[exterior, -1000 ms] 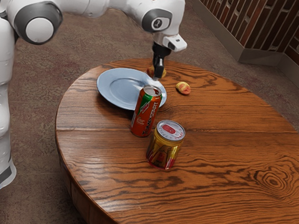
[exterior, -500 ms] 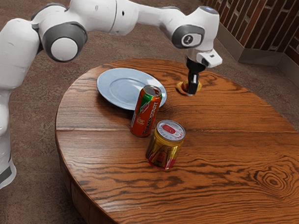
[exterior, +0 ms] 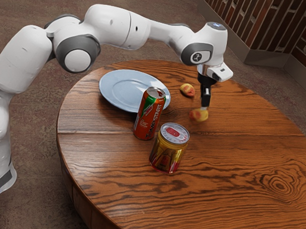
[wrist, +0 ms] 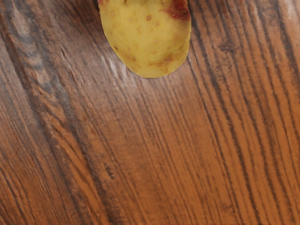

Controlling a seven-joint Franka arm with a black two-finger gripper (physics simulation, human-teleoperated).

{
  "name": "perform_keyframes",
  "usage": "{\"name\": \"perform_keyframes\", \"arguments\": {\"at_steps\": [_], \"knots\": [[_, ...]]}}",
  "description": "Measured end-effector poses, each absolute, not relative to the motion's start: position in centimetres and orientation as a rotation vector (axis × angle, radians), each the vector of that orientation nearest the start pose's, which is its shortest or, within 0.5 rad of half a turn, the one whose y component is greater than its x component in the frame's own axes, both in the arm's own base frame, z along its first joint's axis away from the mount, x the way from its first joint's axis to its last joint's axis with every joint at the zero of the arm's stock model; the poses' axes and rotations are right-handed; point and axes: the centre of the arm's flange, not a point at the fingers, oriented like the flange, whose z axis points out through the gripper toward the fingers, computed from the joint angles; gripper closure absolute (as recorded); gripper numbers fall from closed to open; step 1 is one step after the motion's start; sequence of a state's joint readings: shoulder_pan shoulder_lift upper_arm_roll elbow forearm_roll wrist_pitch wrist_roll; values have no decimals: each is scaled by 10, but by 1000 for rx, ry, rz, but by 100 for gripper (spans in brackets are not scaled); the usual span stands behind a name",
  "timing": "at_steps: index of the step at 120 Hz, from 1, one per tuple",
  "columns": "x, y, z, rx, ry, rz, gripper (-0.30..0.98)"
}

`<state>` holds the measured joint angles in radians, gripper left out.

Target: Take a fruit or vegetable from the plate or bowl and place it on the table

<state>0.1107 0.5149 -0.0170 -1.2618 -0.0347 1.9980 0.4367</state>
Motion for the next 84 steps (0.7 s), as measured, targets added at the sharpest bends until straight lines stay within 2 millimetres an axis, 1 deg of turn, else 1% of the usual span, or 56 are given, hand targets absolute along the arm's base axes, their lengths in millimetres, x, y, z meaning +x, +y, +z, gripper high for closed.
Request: {"name": "perform_keyframes", "arguments": {"at_steps": [16, 38, 44, 57, 67, 73, 84], "knots": [[727, 69, 486, -3059, 506, -359, 5], [726, 69, 490, -3056, 505, -365, 1], [720, 68, 505, -3053, 508, -367, 1], [695, 65, 557, -3050, 511, -360, 0], [676, 69, 585, -3059, 502, -328, 0], [668, 69, 594, -3066, 503, -307, 0], [658, 69, 603, -3079, 507, -258, 0]]}}
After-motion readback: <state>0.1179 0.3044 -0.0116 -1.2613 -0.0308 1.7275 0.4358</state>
